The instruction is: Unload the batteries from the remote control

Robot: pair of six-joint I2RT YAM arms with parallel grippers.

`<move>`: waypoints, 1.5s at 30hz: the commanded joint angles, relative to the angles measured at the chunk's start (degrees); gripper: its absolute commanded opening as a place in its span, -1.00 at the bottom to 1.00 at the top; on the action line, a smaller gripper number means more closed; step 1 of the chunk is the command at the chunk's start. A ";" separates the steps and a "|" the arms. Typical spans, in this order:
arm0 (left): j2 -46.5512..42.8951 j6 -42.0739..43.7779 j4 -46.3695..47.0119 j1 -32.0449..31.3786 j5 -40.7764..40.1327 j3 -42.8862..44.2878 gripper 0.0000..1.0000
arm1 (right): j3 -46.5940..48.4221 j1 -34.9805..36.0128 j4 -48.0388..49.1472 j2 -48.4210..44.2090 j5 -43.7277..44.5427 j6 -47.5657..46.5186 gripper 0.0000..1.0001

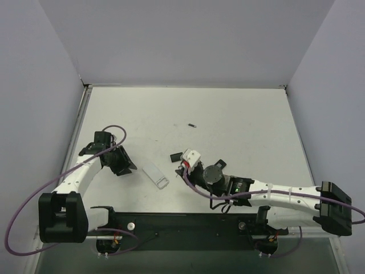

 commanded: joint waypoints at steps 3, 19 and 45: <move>-5.48 3.49 5.49 -9.55 0.00 4.96 -0.10 | 10.77 -14.26 -28.40 -7.13 2.38 18.15 -1.00; -10.58 5.78 18.42 -14.14 10.98 1.19 0.91 | 16.40 -59.89 -28.00 7.51 -31.37 45.94 -1.00; -13.31 2.53 20.09 -13.96 9.84 0.48 0.90 | 24.05 -70.19 -37.64 29.35 -32.18 51.23 -0.30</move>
